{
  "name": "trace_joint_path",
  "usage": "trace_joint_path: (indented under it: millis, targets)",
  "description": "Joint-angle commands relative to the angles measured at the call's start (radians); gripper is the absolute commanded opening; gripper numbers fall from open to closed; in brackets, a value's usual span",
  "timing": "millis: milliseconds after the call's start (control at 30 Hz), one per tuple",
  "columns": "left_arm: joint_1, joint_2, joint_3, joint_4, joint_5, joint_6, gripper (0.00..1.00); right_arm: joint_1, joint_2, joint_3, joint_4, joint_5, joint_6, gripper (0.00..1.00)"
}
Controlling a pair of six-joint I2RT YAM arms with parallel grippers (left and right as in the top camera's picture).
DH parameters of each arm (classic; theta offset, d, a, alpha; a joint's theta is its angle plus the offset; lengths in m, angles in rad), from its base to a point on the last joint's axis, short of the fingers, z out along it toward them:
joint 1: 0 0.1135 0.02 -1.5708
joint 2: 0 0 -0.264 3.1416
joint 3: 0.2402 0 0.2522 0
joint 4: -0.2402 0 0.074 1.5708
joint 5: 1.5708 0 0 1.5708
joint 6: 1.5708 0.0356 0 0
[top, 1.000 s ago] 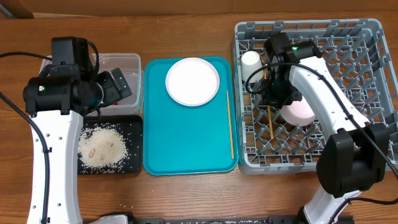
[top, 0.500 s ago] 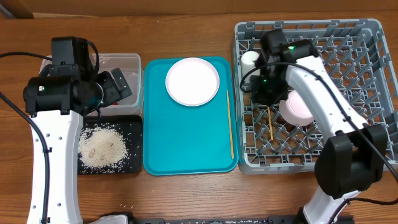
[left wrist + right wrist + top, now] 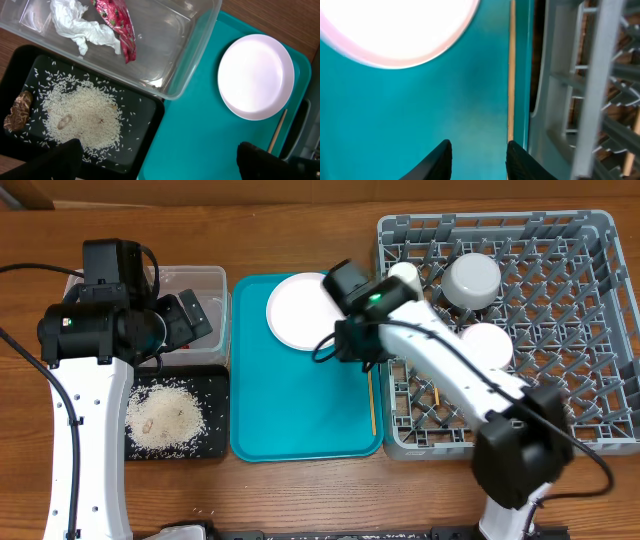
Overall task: Sort waste into correct bins and load items into the dishwasher
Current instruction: 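Return the right gripper to the tray and pinch the second chopstick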
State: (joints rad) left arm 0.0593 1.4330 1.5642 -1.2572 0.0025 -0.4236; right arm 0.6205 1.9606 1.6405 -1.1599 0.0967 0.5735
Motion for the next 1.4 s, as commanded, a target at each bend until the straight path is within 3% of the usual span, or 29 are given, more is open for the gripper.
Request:
trace_joint_path:
  millis: [0,400,600,800,1000,1200,1367]
  targets:
    - [0.004,-0.002,0.009,0.001,-0.013,-0.003,1.0,0.034,0.088,-0.007,0.032,0.113,0.108,0.39]
    - [0.004,-0.002,0.009,0.001,-0.013,-0.003,1.0,0.02,0.19,-0.012,0.05,0.113,0.112,0.47]
    - [0.004,-0.002,0.009,0.001,-0.013,-0.003,1.0,0.018,0.195,-0.053,0.094,0.113,0.112,0.6]
    - [0.004,-0.002,0.009,0.001,-0.013,-0.003,1.0,0.018,0.195,-0.136,0.159,0.072,0.112,0.64]
    - [0.004,-0.002,0.009,0.001,-0.013,-0.003,1.0,0.018,0.194,-0.145,0.161,-0.06,0.108,0.58]
    - [0.004,-0.002,0.009,0.001,-0.013,-0.003,1.0,0.015,0.194,-0.14,0.15,-0.072,0.095,0.52]
    - [0.004,-0.002,0.009,0.001,-0.013,-0.003,1.0,0.011,0.194,-0.14,0.129,-0.072,-0.01,0.36]
